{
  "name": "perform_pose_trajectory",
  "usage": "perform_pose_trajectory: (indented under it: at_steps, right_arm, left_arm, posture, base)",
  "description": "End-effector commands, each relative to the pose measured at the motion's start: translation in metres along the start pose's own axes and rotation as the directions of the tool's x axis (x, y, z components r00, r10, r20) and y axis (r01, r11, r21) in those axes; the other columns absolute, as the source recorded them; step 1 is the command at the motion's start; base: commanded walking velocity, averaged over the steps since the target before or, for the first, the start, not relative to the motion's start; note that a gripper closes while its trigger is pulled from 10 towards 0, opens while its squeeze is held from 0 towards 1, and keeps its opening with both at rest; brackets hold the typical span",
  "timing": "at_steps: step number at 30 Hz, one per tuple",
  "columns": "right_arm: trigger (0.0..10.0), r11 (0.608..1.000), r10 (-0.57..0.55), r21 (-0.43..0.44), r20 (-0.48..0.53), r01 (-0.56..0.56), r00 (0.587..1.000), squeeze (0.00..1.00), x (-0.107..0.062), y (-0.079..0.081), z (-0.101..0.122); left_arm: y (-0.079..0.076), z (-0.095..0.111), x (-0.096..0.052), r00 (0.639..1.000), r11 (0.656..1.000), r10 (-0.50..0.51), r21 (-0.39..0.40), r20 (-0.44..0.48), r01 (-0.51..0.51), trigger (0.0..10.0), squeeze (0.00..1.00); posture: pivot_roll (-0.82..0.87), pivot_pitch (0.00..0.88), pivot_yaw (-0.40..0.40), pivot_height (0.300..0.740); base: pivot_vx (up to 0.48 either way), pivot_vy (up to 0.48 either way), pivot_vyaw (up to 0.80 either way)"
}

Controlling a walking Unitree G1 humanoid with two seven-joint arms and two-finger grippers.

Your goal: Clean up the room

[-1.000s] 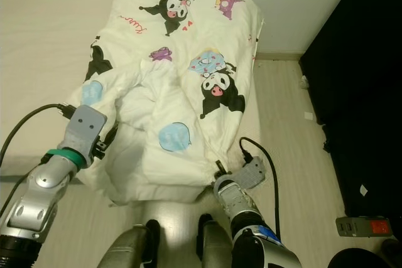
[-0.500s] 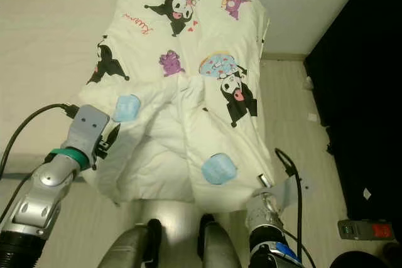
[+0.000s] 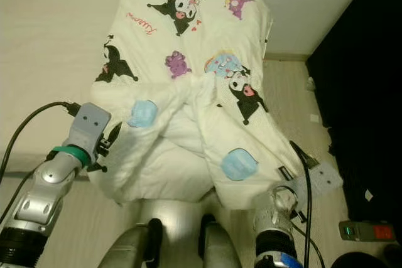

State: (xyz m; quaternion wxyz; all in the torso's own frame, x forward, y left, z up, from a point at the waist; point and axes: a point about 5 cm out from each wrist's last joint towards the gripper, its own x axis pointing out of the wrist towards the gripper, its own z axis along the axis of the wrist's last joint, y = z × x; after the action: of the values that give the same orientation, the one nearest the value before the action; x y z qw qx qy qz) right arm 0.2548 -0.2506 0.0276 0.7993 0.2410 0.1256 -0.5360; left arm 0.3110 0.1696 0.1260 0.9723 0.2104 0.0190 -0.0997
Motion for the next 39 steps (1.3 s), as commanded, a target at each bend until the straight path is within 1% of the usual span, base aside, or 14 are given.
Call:
perform_pose_trajectory:
  at_steps: [1,9,11,14,15,18,22,23,24,25,26,29,30,39]
  right_arm:
    - [0.0,0.99,-0.139,0.022,0.018,0.138,0.99,0.0,0.009,-0.028,0.003]
    - [0.0,0.996,-0.074,-0.038,0.037,0.076,0.997,0.0,0.01,-0.02,0.004]
    - [0.0,0.997,0.001,-0.076,0.011,-0.001,1.0,0.0,0.008,-0.009,-0.001]
    - [0.0,0.996,0.02,-0.083,0.003,-0.019,1.0,0.0,0.008,-0.006,-0.001]
    - [0.0,0.996,0.033,-0.086,-0.001,-0.033,0.999,0.0,0.007,-0.004,0.0]
    - [0.0,0.996,0.044,-0.082,-0.003,-0.044,0.999,0.0,0.005,0.0,0.002]
    - [0.0,0.996,0.049,-0.079,-0.008,-0.05,0.999,0.0,0.003,0.001,0.001]
    - [0.0,0.996,0.049,-0.079,-0.008,-0.05,0.999,0.0,0.003,0.001,0.001]
    - [0.0,0.995,0.051,-0.08,-0.012,-0.052,0.999,0.0,0.002,0.001,0.001]
    - [0.0,0.995,0.052,-0.081,-0.012,-0.053,0.999,0.0,0.002,0.001,0.0]
    - [0.0,0.995,0.054,-0.082,-0.014,-0.055,0.998,0.0,0.002,0.001,0.0]
    - [0.0,0.995,0.056,-0.084,-0.016,-0.058,0.998,0.0,0.002,0.001,-0.001]
    - [0.0,0.994,0.063,-0.087,-0.018,-0.064,0.998,0.0,0.001,0.002,-0.001]
    - [0.0,0.993,0.075,-0.093,-0.03,-0.077,0.997,0.0,0.0,0.004,-0.002]
  left_arm:
    - [-0.006,-0.007,-0.002,1.0,1.0,-0.023,0.011,-0.02,0.023,10.0,0.0]
    - [-0.013,-0.005,0.006,0.996,0.998,-0.066,0.013,-0.064,0.067,10.0,0.0]
    - [-0.038,-0.013,0.009,0.975,0.98,-0.177,0.065,-0.135,0.187,10.0,0.0]
    - [-0.047,-0.015,0.009,0.966,0.971,-0.213,0.081,-0.148,0.227,10.0,0.0]
    - [-0.06,-0.014,0.01,0.956,0.96,-0.253,0.087,-0.149,0.267,10.0,0.0]
    - [-0.08,-0.01,0.012,0.947,0.951,-0.283,0.082,-0.151,0.297,10.0,0.0]
    - [-0.093,-0.011,0.019,0.964,0.974,-0.204,0.06,-0.171,0.217,10.0,0.0]
    - [-0.093,-0.011,0.019,0.964,0.974,-0.204,0.06,-0.171,0.217,10.0,0.0]
    - [-0.091,-0.013,0.026,0.976,0.992,-0.099,0.063,-0.195,0.113,10.0,0.0]
    - [-0.09,-0.014,0.028,0.976,0.994,-0.073,0.064,-0.206,0.087,10.0,0.0]
    - [-0.088,-0.016,0.03,0.975,0.995,-0.043,0.076,-0.217,0.06,10.0,0.06]
    - [-0.087,-0.019,0.032,0.974,0.995,-0.019,0.089,-0.228,0.04,10.0,0.06]
    - [-0.082,-0.022,0.032,0.971,0.994,0.014,0.107,-0.238,0.012,10.0,1.0]
    - [-0.082,-0.037,0.025,0.955,0.996,0.008,0.09,-0.296,0.019,10.0,1.0]
  posture:
    - [-0.04,0.217,0.048,0.74]
    - [-0.04,0.221,0.051,0.74]
    - [-0.04,0.227,0.048,0.74]
    - [-0.04,0.227,0.048,0.74]
    - [-0.04,0.231,0.044,0.74]
    - [-0.04,0.235,0.043,0.74]
    - [-0.06,0.245,0.041,0.74]
    - [-0.06,0.245,0.041,0.74]
    - [-0.06,0.25,0.041,0.74]
    - [-0.06,0.252,0.04,0.74]
    - [-0.06,0.252,0.04,0.74]
    - [-0.06,0.252,0.04,0.74]
    - [-0.07,0.257,0.038,0.74]
    - [-0.07,0.264,0.034,0.74]
  base:
    - [0.0,0.0,0.0]
    - [0.0,0.0,0.0]
    - [0.0,0.0,0.0]
    - [0.0,0.0,0.0]
    - [0.0,0.0,0.0]
    - [0.0,0.0,0.0]
    - [0.0,0.0,0.0]
    - [0.0,0.0,0.0]
    - [0.0,0.0,0.0]
    - [0.0,0.0,0.0]
    - [0.0,0.0,0.0]
    - [0.0,0.0,0.0]
    - [0.0,0.0,0.0]
    - [0.0,0.0,0.0]
